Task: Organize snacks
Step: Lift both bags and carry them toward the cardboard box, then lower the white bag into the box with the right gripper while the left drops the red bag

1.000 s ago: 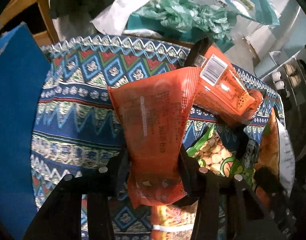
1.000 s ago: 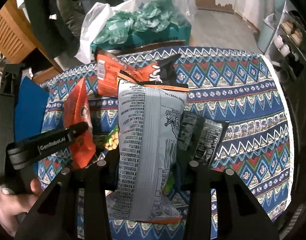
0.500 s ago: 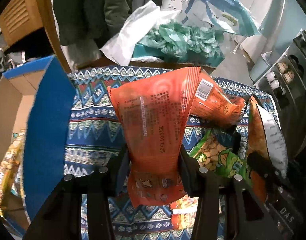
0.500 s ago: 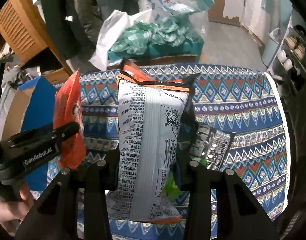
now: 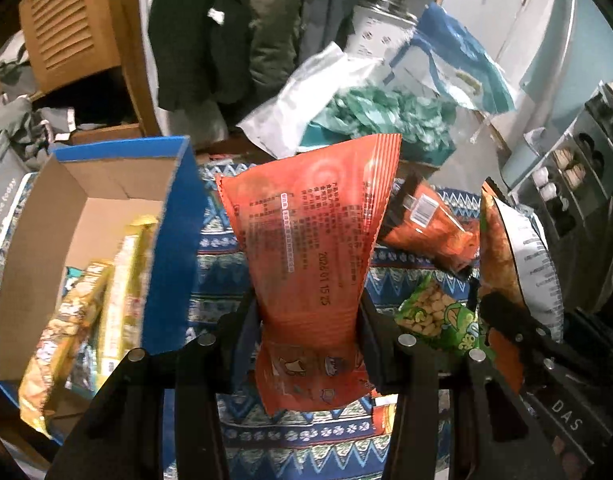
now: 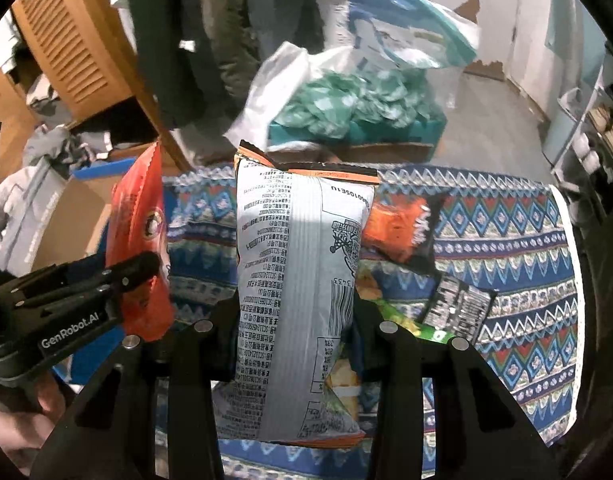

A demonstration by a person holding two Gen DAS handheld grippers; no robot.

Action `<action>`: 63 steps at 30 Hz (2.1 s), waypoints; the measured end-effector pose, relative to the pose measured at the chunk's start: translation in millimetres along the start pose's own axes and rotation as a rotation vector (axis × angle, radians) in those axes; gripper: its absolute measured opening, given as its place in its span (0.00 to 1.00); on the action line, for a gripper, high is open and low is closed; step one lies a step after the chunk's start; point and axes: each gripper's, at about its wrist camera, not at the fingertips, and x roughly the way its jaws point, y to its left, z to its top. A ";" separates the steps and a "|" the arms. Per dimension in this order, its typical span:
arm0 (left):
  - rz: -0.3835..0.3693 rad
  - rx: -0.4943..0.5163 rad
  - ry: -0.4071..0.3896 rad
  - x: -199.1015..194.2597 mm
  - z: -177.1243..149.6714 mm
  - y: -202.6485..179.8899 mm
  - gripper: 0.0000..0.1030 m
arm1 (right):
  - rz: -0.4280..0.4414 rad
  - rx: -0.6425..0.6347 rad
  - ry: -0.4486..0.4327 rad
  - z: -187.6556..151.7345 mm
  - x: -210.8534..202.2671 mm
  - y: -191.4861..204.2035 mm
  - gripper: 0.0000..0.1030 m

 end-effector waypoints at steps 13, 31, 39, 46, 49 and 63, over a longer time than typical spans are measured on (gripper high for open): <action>0.053 -0.052 -0.059 -37.6 1.6 62.5 0.46 | 0.050 -0.095 -0.033 19.2 -4.0 69.7 0.38; 0.100 -0.124 -0.098 -68.0 -0.3 161.9 0.46 | 0.160 -0.217 -0.027 43.1 11.7 182.5 0.38; 0.101 -0.203 -0.084 -63.3 0.1 203.6 0.46 | 0.195 -0.233 0.028 44.5 40.0 220.0 0.38; 0.122 -0.208 -0.048 -48.8 -3.4 214.6 0.46 | 0.233 -0.246 0.064 42.3 57.6 240.5 0.38; 0.129 -0.218 -0.033 -44.6 -4.3 218.8 0.47 | 0.240 -0.245 0.067 43.4 61.3 244.9 0.39; 0.188 -0.226 -0.028 -47.9 -5.8 223.5 0.69 | 0.260 -0.212 0.034 51.8 54.8 243.0 0.63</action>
